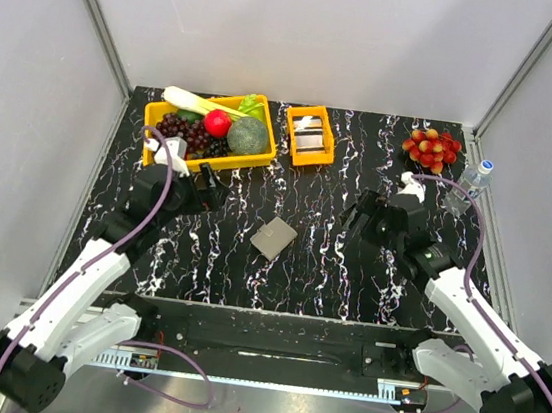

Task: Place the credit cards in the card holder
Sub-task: Move the storage box to the center of the board.

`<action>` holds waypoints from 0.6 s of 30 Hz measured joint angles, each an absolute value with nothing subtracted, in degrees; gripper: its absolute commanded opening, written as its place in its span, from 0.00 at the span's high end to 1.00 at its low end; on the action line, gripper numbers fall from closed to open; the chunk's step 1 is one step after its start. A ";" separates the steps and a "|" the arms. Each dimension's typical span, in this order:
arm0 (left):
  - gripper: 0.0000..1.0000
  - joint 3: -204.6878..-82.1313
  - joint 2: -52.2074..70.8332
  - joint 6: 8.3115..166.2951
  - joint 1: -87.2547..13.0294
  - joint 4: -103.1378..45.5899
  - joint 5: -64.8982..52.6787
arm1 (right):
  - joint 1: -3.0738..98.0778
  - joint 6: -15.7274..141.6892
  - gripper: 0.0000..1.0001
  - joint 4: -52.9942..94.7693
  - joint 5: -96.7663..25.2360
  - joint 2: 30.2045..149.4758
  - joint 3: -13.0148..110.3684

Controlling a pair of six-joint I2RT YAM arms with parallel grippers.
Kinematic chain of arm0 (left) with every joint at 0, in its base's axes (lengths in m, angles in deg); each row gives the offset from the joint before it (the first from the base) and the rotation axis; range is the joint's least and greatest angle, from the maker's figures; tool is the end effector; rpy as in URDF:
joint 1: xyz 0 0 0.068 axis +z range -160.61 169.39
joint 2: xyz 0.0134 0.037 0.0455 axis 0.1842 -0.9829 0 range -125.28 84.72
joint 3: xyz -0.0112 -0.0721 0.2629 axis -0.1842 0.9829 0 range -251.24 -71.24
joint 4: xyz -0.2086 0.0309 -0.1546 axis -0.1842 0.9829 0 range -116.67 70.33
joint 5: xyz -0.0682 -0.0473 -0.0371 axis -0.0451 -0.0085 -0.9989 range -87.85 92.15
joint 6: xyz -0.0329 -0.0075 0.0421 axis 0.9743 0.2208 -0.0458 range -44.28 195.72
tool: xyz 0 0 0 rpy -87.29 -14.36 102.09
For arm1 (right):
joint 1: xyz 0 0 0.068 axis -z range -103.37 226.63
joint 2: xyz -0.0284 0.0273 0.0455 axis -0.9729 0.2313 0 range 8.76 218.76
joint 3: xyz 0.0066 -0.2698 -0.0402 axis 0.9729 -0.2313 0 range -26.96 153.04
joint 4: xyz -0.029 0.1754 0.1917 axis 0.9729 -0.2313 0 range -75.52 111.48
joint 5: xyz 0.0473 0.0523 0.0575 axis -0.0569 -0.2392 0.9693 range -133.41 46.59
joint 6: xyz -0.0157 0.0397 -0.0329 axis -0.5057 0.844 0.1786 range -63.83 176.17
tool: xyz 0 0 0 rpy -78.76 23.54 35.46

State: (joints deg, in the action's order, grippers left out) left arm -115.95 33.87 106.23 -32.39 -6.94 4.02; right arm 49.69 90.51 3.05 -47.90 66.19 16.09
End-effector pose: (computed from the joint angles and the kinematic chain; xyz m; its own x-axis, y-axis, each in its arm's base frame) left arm 0.1880 -0.0739 0.3039 -0.5235 -0.3372 -0.7824 0.0903 0.8912 -0.4445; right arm 0.1993 0.0982 0.2739 -0.6207 0.3155 -0.7178 -0.0518 0.8970 0.4390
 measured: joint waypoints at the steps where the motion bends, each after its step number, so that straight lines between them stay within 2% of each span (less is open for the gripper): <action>1: 0.01 -115.45 35.55 106.42 -32.39 -6.40 4.15 | 49.69 91.76 0.00 1.58 -48.84 65.47 16.09; 7: 0.01 -115.14 40.49 107.30 -32.39 -4.28 6.40 | 49.69 91.41 0.01 -2.13 -49.06 61.62 17.62; 18: 0.01 -116.56 38.79 105.61 -32.39 4.36 9.86 | 49.82 86.97 0.01 -9.39 -51.44 73.23 32.90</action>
